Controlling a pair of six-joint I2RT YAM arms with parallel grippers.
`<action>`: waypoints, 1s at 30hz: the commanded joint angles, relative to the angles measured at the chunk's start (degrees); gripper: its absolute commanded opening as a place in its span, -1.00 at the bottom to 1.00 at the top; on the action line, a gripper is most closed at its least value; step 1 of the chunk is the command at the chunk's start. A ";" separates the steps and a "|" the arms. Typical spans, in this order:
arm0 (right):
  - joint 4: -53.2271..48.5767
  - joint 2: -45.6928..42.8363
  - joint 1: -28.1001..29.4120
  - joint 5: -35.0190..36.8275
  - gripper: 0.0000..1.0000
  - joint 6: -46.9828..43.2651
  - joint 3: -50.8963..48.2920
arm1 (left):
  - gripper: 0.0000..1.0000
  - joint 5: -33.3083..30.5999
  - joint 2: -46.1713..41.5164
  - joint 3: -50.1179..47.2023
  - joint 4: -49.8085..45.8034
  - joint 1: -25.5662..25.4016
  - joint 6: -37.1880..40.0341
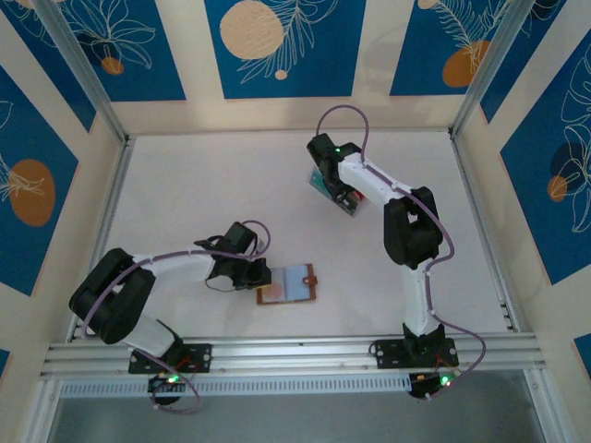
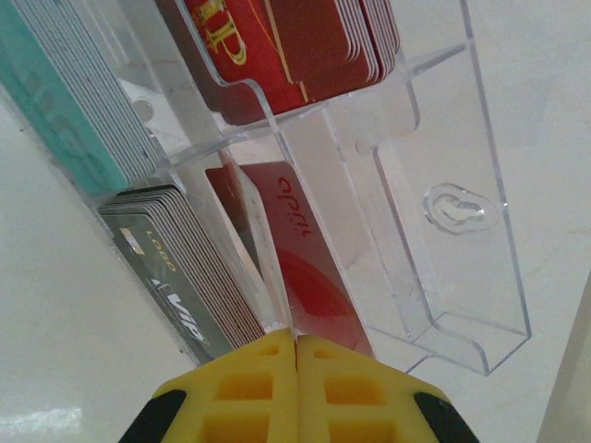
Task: Put the credit cards into the card holder
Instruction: Pick up the credit card from the storage box.
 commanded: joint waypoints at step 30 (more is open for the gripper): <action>-0.47 -31.58 14.54 -14.17 -1.00 15.63 -15.49 | -0.79 -2.18 -1.88 -1.33 -6.30 0.35 2.59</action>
